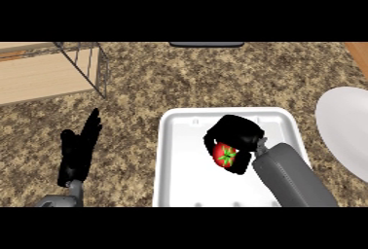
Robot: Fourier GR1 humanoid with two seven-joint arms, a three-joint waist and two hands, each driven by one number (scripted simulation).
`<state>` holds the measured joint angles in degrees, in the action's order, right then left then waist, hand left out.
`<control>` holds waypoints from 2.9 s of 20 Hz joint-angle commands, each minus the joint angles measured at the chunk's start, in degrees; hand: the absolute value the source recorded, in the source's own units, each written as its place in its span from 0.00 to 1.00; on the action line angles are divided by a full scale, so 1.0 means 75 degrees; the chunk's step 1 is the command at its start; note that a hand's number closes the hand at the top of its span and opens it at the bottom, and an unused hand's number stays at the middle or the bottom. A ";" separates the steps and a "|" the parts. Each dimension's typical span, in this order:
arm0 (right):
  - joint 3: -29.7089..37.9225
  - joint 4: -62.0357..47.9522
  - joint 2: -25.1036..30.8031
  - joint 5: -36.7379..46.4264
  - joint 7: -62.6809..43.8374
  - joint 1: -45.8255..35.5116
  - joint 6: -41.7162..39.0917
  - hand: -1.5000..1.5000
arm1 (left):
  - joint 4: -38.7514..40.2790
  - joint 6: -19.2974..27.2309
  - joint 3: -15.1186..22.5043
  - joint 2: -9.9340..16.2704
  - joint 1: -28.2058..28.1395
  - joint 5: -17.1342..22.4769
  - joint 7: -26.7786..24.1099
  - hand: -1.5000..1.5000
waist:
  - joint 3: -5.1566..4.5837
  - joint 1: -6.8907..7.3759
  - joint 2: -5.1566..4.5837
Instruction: Pick the tomato from the tray and place it in the plate
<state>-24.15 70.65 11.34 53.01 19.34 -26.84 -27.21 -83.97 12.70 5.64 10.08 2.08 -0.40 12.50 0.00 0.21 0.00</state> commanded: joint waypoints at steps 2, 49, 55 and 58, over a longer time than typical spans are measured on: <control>0.0397 0.0424 -0.0386 0.0235 -0.0524 0.0053 0.0688 1.00 | -0.0322 -0.0045 -0.0086 0.0058 -0.0181 -0.0023 0.0208 0.50 | 0.0001 -0.0004 0.0013; 0.6594 -0.3481 0.3797 -0.1404 -0.0050 0.0426 0.2310 1.00 | 0.0218 -0.0265 -0.0212 -0.0433 -0.0101 -0.0488 -0.0319 0.50 | 0.0015 0.0161 -0.0062; 0.6071 -0.4823 0.4145 -0.0923 0.0357 0.0059 0.1745 0.00 | -0.0750 -0.0209 -0.0073 -0.0449 -0.0113 -0.0520 0.0687 0.50 | 0.0017 0.0157 -0.0030; 0.6034 -0.5133 0.4434 -0.1062 0.1055 -0.0440 0.1306 0.00 | -0.0229 -0.0639 -0.0423 -0.0226 -0.0413 -0.0212 -0.0149 0.50 | 0.0010 0.0145 -0.0035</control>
<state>21.20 37.76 41.45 45.59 22.21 -26.00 -13.98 -84.77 9.48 2.93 7.77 2.32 -2.92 13.49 0.12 1.08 -0.28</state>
